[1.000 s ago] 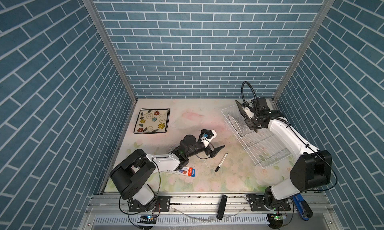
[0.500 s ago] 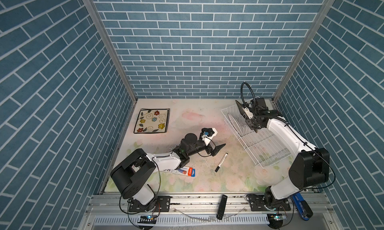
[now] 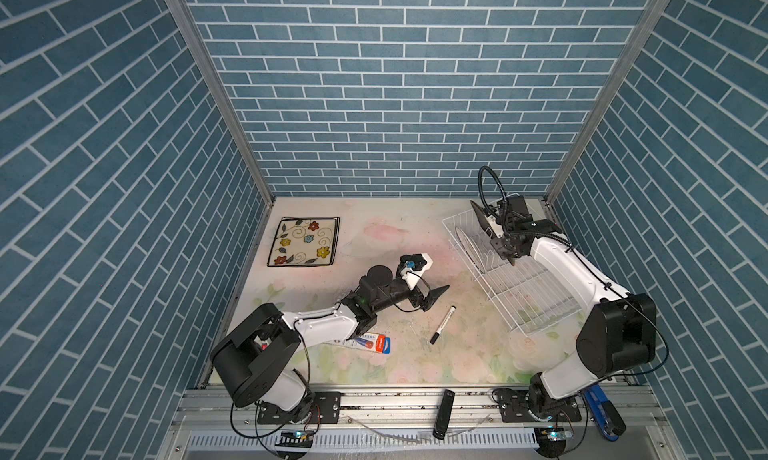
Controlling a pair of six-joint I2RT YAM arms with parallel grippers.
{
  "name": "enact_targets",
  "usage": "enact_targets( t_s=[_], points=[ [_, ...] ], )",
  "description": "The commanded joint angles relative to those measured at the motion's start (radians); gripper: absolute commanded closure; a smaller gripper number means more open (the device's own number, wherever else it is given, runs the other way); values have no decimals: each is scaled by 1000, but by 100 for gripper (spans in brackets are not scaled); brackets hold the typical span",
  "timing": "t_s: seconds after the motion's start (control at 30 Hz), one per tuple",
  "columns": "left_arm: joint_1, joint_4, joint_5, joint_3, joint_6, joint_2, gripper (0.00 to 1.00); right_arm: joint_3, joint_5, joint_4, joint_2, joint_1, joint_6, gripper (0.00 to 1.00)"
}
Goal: Unload the plates from the dish rack
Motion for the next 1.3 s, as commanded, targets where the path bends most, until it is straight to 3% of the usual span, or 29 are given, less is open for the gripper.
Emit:
enact_targets(
  t_s=[0.0, 1.27],
  points=[
    [-5, -64, -18, 25, 14, -23, 1, 34, 15, 9, 19, 16, -9, 75],
    [-5, -217, -51, 40, 10, -120, 2, -3, 165, 88, -5, 70, 61, 95]
  ],
)
